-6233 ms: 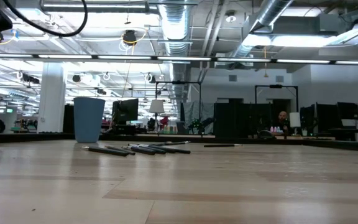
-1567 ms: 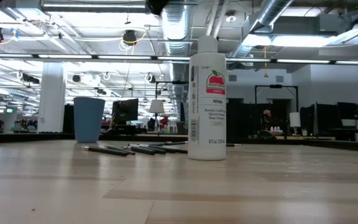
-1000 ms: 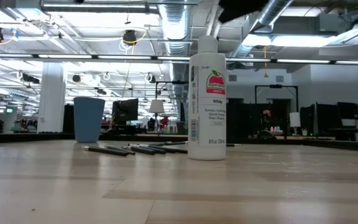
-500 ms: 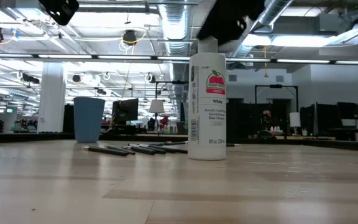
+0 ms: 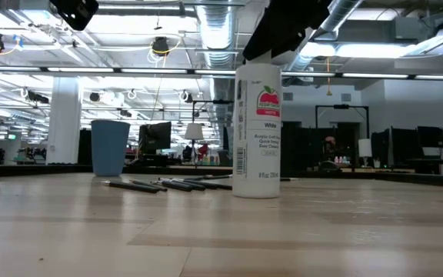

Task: Pick & Place Paint Supplies
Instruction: Put the large white paint bottle into the white bin

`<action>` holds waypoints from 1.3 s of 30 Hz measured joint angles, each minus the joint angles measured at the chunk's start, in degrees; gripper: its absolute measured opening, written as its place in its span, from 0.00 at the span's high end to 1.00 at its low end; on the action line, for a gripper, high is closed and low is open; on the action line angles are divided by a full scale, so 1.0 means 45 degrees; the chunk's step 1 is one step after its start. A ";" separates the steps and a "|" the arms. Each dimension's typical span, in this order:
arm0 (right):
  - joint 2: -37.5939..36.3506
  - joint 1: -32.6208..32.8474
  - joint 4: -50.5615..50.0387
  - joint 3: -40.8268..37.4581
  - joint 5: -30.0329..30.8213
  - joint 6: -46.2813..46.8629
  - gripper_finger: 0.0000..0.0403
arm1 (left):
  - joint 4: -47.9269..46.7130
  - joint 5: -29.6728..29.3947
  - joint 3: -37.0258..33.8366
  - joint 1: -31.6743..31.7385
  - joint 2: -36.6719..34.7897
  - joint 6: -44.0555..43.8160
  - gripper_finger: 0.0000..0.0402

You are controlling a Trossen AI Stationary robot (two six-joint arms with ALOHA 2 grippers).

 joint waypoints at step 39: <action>-0.0867 0.0352 -0.1413 0.0002 -0.0027 0.0454 0.55 | 0.0175 0.0005 0.0000 0.0005 0.0000 0.0092 0.49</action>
